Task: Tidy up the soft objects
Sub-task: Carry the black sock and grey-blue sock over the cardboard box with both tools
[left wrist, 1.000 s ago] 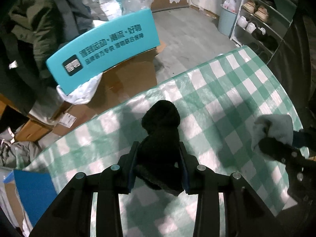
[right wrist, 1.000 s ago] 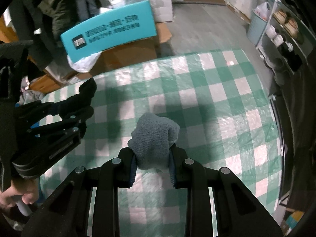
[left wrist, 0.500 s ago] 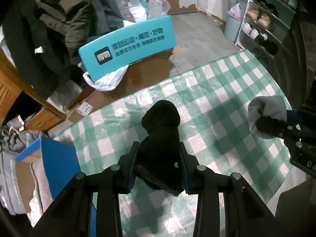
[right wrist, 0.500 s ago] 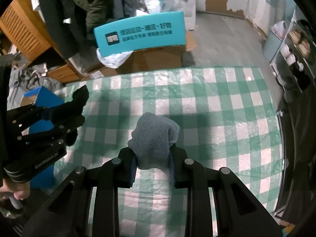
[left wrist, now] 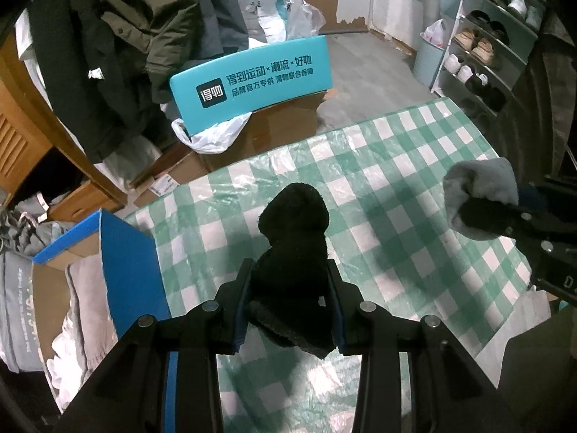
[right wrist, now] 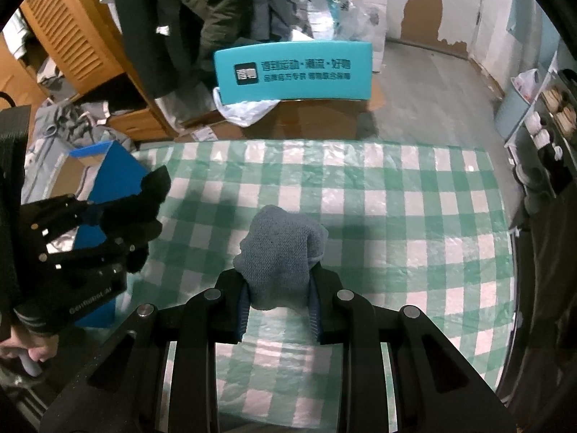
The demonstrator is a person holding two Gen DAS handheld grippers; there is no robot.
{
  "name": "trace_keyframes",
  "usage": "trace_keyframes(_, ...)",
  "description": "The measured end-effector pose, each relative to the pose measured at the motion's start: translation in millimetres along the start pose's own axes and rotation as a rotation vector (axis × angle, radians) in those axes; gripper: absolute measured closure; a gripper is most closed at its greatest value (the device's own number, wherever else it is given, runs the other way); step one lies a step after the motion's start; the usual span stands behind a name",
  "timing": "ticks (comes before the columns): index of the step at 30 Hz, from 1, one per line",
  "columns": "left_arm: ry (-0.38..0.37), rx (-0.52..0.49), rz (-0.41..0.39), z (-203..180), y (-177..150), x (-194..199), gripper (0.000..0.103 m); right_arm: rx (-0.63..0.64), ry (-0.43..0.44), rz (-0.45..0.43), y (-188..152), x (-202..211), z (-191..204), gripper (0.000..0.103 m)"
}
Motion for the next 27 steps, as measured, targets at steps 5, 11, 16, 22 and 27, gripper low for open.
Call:
trace_keyframes(5, 0.0, 0.006, -0.023, 7, -6, 15, 0.066, 0.021, 0.007, -0.01, 4, 3, 14, 0.079)
trace_keyframes(11, 0.018, 0.009, -0.06, 17, -10, 33, 0.066, 0.042, 0.019, -0.025, 9, 8, 27, 0.079)
trace_keyframes(16, 0.017, 0.031, -0.074, 30, -11, 44, 0.066, 0.052, 0.044, -0.034, 15, 9, 39, 0.079)
trace_keyframes(22, 0.016, 0.058, -0.086, 46, -14, 52, 0.066, 0.076, 0.062, -0.044, 29, 8, 59, 0.079)
trace_keyframes(27, 0.016, 0.091, -0.093, 64, -14, 56, 0.066, 0.108, 0.067, -0.053, 40, 7, 78, 0.079)
Point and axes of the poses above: each gripper's, at about its wrist camera, not at the fingertips, and x roughly against the way its jaws point, z to its left, y to its top, the point moved 2 cm from there along -x, roughly the way its jaws point, and after that the axes turned 15 degrees about x, right-handed, at the moved point
